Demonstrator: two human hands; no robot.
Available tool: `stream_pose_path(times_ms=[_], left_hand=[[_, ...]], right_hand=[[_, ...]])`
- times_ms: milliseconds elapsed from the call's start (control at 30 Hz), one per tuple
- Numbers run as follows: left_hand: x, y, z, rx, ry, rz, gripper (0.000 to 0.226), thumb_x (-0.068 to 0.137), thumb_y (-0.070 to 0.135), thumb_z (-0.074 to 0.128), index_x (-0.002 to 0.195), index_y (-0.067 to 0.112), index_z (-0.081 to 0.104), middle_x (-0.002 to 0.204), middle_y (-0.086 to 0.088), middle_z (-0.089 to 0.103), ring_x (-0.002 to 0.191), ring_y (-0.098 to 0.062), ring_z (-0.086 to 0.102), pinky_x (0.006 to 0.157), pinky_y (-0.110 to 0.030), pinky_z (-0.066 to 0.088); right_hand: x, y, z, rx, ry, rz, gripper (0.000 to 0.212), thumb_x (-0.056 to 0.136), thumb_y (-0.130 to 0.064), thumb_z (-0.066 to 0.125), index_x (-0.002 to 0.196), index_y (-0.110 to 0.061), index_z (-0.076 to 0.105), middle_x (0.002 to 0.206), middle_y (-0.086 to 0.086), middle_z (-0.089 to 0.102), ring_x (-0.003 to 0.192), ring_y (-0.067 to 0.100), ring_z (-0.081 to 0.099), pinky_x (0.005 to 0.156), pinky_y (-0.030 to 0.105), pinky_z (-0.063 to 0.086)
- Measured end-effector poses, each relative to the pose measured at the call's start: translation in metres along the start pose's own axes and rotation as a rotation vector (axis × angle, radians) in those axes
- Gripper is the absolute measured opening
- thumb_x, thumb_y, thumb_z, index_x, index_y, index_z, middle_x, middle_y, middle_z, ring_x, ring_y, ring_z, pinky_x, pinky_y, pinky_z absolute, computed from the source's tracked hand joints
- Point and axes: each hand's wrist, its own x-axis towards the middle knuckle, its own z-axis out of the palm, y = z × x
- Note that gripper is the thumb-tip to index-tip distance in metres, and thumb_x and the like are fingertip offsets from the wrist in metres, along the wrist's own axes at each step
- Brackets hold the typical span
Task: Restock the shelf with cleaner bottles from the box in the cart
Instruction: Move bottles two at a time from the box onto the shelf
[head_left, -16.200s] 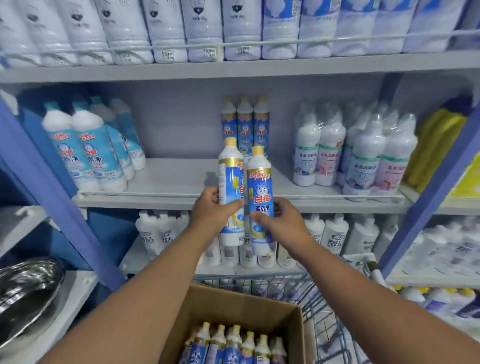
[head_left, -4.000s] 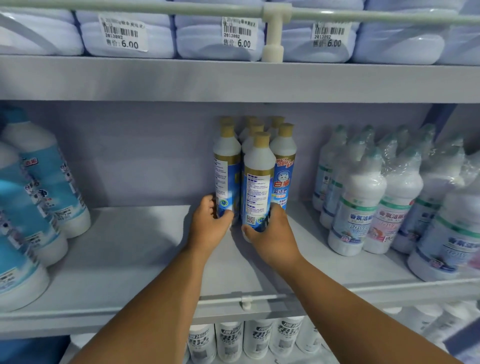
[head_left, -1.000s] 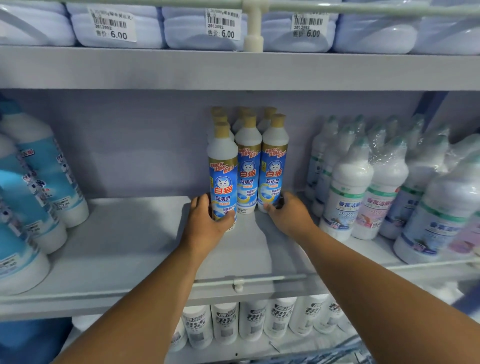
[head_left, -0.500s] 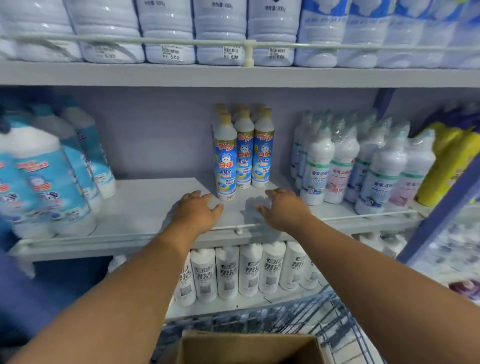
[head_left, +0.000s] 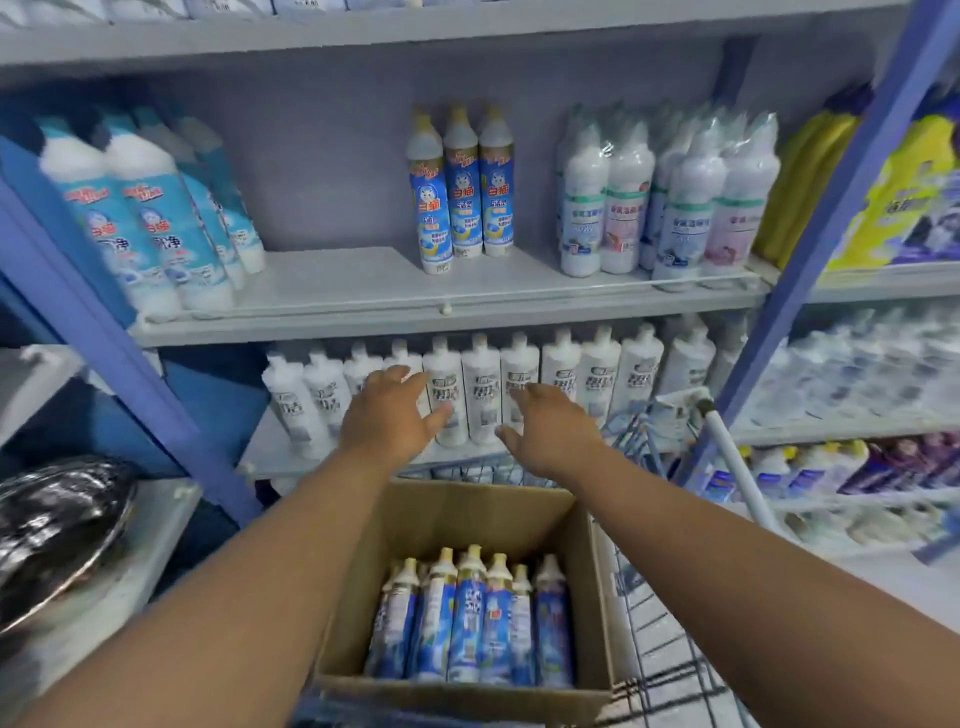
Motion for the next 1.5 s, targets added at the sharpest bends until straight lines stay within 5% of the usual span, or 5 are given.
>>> stream_pose_path(times_ms=[667, 867, 1033, 1367, 1500], left_hand=[[-0.091, -0.05, 0.125, -0.063, -0.389, -0.198, 0.062, 0.1, 0.059, 0.04, 0.154, 0.031, 0.035, 0.161, 0.004, 0.031, 0.147, -0.02, 0.027, 0.113, -0.042, 0.033], [-0.071, -0.095, 0.167, -0.067, -0.457, -0.175, 0.058, 0.099, 0.058, 0.041, 0.148, 0.027, 0.047, 0.152, 0.001, 0.045, 0.139, -0.022, 0.038, 0.111, -0.037, 0.036], [-0.07, -0.131, 0.218, -0.02, -0.554, -0.155, 0.053, 0.092, 0.064, 0.045, 0.136, 0.037, 0.054, 0.142, 0.003, 0.056, 0.137, -0.024, 0.039, 0.108, -0.038, 0.039], [-0.078, -0.15, 0.311, -0.277, -0.702, -0.461, 0.061, 0.095, 0.055, 0.054, 0.144, 0.021, 0.048, 0.143, -0.006, 0.053, 0.13, -0.025, 0.051, 0.104, -0.035, 0.044], [-0.078, -0.15, 0.346, -0.317, -0.753, -0.562, 0.059, 0.095, 0.054, 0.057, 0.143, 0.02, 0.048, 0.14, -0.004, 0.055, 0.125, -0.024, 0.054, 0.092, -0.03, 0.043]], right_hand=[[-0.073, -0.002, 0.168, 0.105, -0.407, 0.244, 0.065, 0.098, -0.053, 0.043, 0.152, -0.018, 0.03, 0.15, 0.005, 0.04, 0.134, 0.027, 0.041, 0.102, 0.045, 0.045], [-0.049, -0.022, 0.206, 0.176, -0.497, 0.36, 0.07, 0.098, -0.053, 0.043, 0.154, -0.017, 0.025, 0.157, 0.011, 0.029, 0.136, 0.032, 0.041, 0.102, 0.046, 0.046], [-0.041, -0.035, 0.25, 0.194, -0.596, 0.447, 0.061, 0.099, -0.05, 0.045, 0.146, -0.013, 0.035, 0.148, 0.012, 0.04, 0.129, 0.031, 0.048, 0.099, 0.042, 0.047], [-0.019, -0.044, 0.339, 0.345, -0.659, 0.567, 0.064, 0.099, -0.048, 0.049, 0.151, -0.015, 0.032, 0.147, 0.008, 0.043, 0.131, 0.027, 0.048, 0.102, 0.038, 0.046], [-0.008, -0.042, 0.367, 0.506, -0.608, 0.69, 0.049, 0.1, -0.037, 0.05, 0.141, -0.013, 0.04, 0.134, 0.008, 0.053, 0.112, 0.021, 0.058, 0.081, 0.028, 0.045]])
